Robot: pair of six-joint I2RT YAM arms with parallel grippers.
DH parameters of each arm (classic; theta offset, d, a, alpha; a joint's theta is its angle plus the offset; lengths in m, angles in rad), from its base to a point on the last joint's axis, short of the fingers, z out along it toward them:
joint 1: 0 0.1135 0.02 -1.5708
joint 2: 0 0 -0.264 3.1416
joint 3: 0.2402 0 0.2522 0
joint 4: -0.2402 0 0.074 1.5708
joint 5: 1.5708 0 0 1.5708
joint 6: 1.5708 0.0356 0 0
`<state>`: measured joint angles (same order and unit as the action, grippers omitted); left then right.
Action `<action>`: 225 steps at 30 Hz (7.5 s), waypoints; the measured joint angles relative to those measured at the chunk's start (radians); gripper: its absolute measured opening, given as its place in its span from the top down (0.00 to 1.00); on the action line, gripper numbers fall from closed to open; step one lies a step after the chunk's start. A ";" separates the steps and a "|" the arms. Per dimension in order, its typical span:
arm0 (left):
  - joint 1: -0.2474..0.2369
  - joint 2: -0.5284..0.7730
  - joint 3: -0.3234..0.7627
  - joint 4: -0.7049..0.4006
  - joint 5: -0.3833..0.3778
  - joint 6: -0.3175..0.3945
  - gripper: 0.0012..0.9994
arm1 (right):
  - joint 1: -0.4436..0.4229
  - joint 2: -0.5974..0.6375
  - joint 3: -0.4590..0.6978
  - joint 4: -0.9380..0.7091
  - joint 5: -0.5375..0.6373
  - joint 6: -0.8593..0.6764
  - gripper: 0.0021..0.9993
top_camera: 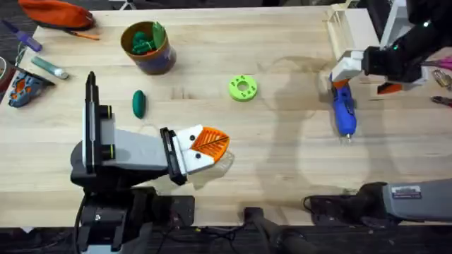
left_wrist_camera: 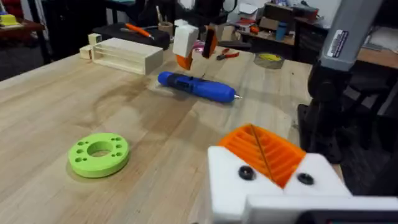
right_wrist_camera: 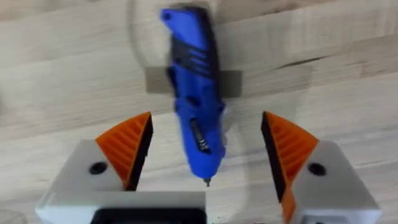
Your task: Pick up the gripper from the table and insert it into the empty holder that is missing its gripper. Then pick up a screw, insert it into the mounting hole, and use the screwdriver to tighten it. Finally, clean up the table by picking up the vegetable and placing it into the bucket.
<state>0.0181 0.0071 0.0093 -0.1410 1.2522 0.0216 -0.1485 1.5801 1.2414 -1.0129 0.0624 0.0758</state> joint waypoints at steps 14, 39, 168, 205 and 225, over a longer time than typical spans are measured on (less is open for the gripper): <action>0.000 0.000 0.000 0.000 0.000 0.000 0.99 | 0.010 0.132 -0.004 0.099 0.005 -0.070 0.01; 0.000 0.000 0.000 0.000 0.000 0.000 0.99 | 0.010 0.132 -0.088 0.223 0.012 -0.085 0.01; 0.000 0.000 0.000 0.000 0.000 0.000 0.99 | 0.361 -0.521 -0.001 0.800 -1.006 -0.151 0.98; 0.000 0.000 0.000 0.000 0.000 0.000 0.99 | 0.620 -0.268 -0.440 2.068 -1.196 0.285 0.98; 0.000 0.000 0.000 0.000 0.000 0.000 0.99 | 0.734 -0.140 -0.283 2.070 -1.337 0.260 0.98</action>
<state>0.0181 0.0071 0.0093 -0.1410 1.2522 0.0216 0.5852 1.4399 0.9585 1.0574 -1.2749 0.3359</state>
